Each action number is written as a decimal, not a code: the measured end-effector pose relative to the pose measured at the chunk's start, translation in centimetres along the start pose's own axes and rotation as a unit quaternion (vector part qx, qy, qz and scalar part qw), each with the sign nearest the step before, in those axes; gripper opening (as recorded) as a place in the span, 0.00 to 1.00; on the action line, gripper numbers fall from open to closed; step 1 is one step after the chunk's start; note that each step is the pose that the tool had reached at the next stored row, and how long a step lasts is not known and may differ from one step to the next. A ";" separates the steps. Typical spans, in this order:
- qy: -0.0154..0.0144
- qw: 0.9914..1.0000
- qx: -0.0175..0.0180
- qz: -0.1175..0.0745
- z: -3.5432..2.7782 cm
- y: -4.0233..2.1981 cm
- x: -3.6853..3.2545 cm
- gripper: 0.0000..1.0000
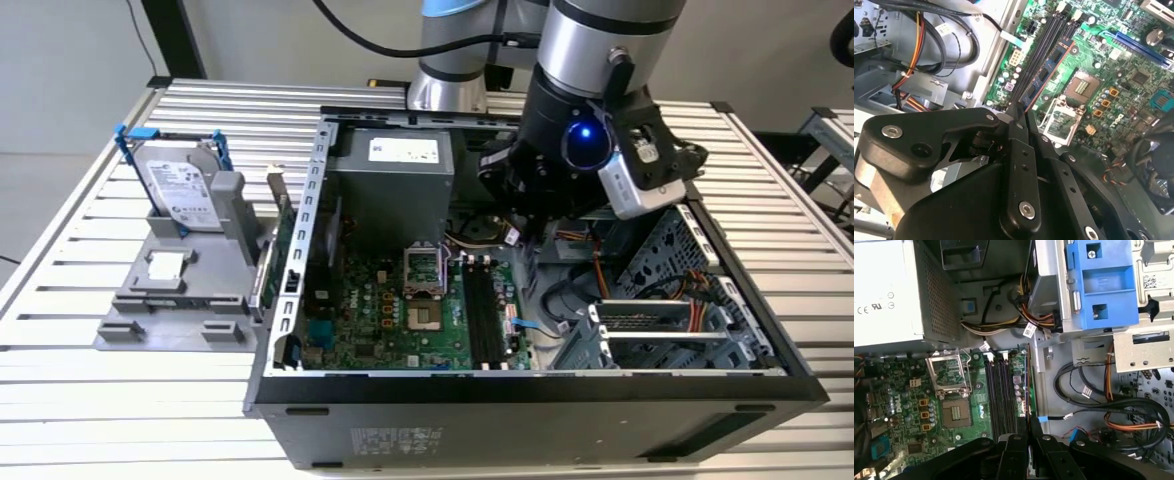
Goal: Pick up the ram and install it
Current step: 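Insert the ram into the slot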
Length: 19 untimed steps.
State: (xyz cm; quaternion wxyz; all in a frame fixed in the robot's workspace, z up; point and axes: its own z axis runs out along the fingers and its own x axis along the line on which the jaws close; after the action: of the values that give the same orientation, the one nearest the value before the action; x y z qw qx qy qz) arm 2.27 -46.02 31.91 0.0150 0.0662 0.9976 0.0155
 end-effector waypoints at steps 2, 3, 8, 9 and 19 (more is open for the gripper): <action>0.000 1.000 0.000 0.000 0.36 -0.01 0.01 0.00; 0.000 1.000 0.000 0.000 0.53 -0.02 0.02 0.00; 0.001 1.000 0.000 0.000 1.16 -0.04 0.05 0.00; 0.002 1.000 0.001 0.000 1.16 -0.04 0.05 0.00; 0.003 1.000 0.000 0.000 1.38 -0.05 0.05 0.00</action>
State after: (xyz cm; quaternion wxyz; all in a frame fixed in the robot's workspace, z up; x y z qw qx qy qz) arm 2.25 -46.02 30.52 0.0121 0.0663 0.9976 0.0153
